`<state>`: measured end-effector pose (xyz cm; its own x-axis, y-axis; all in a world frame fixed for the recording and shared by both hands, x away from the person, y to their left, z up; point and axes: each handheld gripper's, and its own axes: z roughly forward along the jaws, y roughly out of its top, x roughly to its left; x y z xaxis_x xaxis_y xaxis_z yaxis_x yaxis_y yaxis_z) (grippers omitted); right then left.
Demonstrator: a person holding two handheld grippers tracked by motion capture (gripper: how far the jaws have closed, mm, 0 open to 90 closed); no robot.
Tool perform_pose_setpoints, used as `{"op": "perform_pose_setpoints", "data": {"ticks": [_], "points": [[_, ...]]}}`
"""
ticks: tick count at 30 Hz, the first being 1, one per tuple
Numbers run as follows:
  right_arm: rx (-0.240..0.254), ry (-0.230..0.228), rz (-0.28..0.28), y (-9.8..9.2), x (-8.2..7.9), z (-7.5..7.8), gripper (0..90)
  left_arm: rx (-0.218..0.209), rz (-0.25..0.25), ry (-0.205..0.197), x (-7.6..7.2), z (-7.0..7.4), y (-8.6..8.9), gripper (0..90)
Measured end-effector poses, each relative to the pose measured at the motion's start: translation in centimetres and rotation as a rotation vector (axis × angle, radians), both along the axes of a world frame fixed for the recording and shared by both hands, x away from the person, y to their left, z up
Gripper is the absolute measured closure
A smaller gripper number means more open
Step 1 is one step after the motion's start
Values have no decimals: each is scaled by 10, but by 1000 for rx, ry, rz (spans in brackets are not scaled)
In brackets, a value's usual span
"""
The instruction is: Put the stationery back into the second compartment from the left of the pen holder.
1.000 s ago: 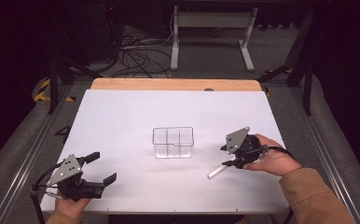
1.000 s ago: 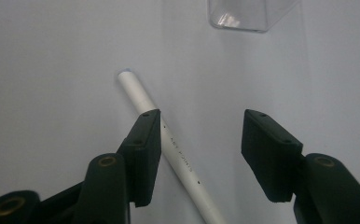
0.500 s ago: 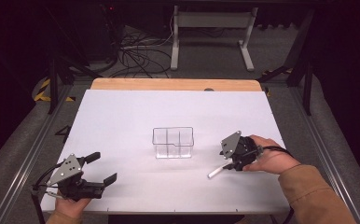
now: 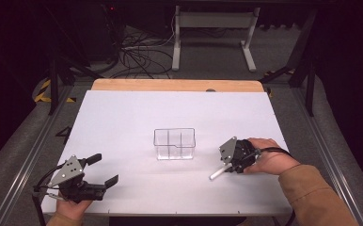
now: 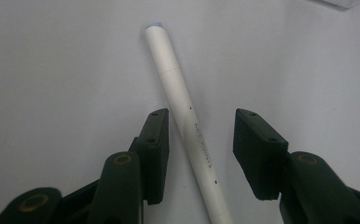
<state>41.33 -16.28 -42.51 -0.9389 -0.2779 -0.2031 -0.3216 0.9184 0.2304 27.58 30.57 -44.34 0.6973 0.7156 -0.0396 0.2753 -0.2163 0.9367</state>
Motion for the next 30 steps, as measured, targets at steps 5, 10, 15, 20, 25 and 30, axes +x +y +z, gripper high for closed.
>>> {"op": "perform_pose_setpoints", "data": {"ticks": [5,10,15,20,25,30], "points": [[-18,-19,32,2,0,-2,596,-1,-1,0,0,0,0,47],[-44,-24,59,3,0,-5,642,0,-2,0,0,0,0,47],[-62,-27,79,4,0,-7,672,0,-2,0,0,0,0,47],[-78,-23,97,5,0,-9,695,3,-3,-1,0,0,0,47],[-90,-20,113,6,1,-11,730,3,-2,0,0,0,0,46],[-97,-23,129,7,1,-12,744,2,-3,2,1,-1,-1,46]]}}
